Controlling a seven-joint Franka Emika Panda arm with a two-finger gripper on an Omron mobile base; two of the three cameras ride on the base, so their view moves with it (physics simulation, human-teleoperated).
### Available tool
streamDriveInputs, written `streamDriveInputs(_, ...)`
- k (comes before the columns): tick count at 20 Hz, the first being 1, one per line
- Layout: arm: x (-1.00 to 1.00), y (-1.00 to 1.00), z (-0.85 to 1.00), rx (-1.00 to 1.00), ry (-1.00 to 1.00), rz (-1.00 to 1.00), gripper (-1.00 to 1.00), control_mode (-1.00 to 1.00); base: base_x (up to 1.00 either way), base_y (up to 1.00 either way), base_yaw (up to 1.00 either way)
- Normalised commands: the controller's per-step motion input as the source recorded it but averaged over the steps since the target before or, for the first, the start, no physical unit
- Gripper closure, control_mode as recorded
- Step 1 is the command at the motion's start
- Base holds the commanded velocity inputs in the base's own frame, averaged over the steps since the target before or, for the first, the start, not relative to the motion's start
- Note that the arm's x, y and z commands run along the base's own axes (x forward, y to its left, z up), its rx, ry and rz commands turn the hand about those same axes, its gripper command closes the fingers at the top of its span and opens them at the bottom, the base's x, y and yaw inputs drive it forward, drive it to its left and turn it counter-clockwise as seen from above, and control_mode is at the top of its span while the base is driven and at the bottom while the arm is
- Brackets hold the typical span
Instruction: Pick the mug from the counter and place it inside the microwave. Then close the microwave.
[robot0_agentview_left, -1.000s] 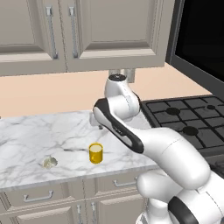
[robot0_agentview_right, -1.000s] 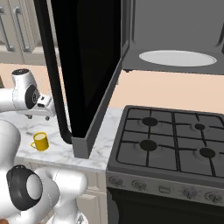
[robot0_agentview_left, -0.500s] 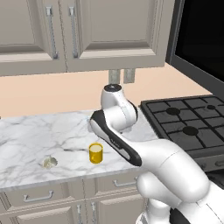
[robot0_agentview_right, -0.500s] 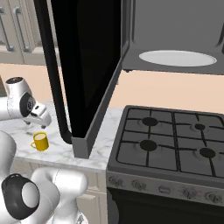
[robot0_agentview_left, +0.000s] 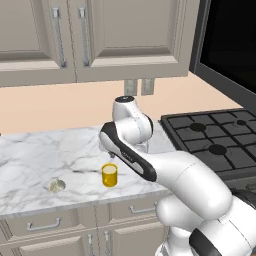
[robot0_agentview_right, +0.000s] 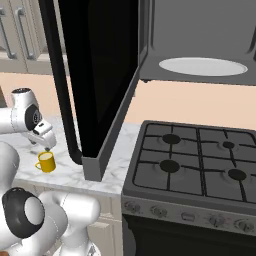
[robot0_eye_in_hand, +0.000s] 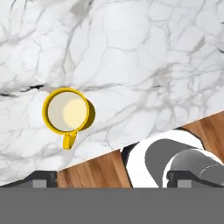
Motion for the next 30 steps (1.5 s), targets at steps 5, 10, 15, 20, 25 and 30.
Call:
streamDriveInputs(5,0.00,0.00,-0.32,0.08,0.09,-0.13,-1.00,-1.00,0.00,0.00,0.00)
streamDriveInputs(10,0.00,0.08,-0.52,0.01,-0.02,-0.03,-1.00,-1.00,0.00,0.00,0.00)
streamDriveInputs(15,0.00,0.20,-0.32,0.00,-0.12,0.00,-1.00,-1.00,0.00,0.00,0.00)
streamDriveInputs(20,0.00,0.29,-0.06,0.00,-0.04,0.03,-1.00,-1.00,0.00,0.00,0.00)
streamDriveInputs(25,0.00,0.30,0.00,0.00,0.00,0.03,-1.00,-1.00,0.00,0.00,0.00)
streamDriveInputs(30,0.04,0.24,-0.04,0.00,0.00,0.01,-1.00,-1.00,0.00,0.00,0.00)
